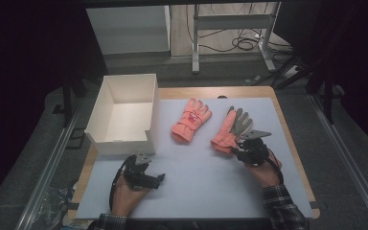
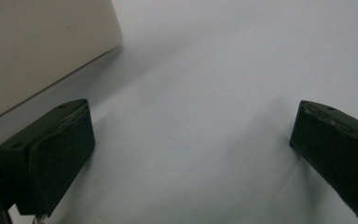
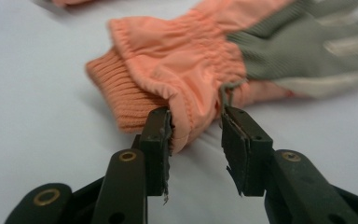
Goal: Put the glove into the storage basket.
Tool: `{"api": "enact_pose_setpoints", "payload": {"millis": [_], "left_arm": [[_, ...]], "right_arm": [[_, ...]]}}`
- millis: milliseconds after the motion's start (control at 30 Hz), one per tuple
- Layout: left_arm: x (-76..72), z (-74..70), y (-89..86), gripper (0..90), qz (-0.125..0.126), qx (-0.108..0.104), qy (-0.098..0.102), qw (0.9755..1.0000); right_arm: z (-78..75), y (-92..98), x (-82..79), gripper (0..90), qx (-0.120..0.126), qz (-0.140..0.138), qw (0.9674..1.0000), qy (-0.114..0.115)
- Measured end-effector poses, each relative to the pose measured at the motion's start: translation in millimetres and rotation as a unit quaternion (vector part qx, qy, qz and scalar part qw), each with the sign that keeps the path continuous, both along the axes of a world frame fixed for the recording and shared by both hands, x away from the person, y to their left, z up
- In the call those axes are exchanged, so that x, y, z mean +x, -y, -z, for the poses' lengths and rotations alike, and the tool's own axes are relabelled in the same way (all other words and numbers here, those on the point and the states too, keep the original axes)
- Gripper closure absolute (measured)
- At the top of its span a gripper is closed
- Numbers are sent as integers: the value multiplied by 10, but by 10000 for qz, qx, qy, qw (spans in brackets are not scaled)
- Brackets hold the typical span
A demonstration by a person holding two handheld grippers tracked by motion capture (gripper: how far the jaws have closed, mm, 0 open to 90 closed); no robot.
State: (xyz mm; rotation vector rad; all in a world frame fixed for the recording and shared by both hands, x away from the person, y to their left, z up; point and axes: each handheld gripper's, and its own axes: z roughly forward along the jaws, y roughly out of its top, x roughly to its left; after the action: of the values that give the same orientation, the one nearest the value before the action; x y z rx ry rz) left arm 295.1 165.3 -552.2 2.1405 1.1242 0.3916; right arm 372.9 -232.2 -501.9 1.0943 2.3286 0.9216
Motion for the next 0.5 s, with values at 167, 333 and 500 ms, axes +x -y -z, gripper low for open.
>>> {"api": "enact_pose_setpoints", "payload": {"millis": [167, 333, 500], "left_arm": [[1, 0, -1, 0, 2, 5, 3, 10000], [1, 1, 0, 0, -2, 4, 9, 10000], [0, 0, -1, 0, -2, 3, 9, 10000]], "right_arm": [[-72, 140, -46, 601, 31, 60, 10000, -45], [-261, 146, -47, 588, 62, -34, 9999, 81], [-342, 117, 150, 567, 168, 10, 9999, 40]]}}
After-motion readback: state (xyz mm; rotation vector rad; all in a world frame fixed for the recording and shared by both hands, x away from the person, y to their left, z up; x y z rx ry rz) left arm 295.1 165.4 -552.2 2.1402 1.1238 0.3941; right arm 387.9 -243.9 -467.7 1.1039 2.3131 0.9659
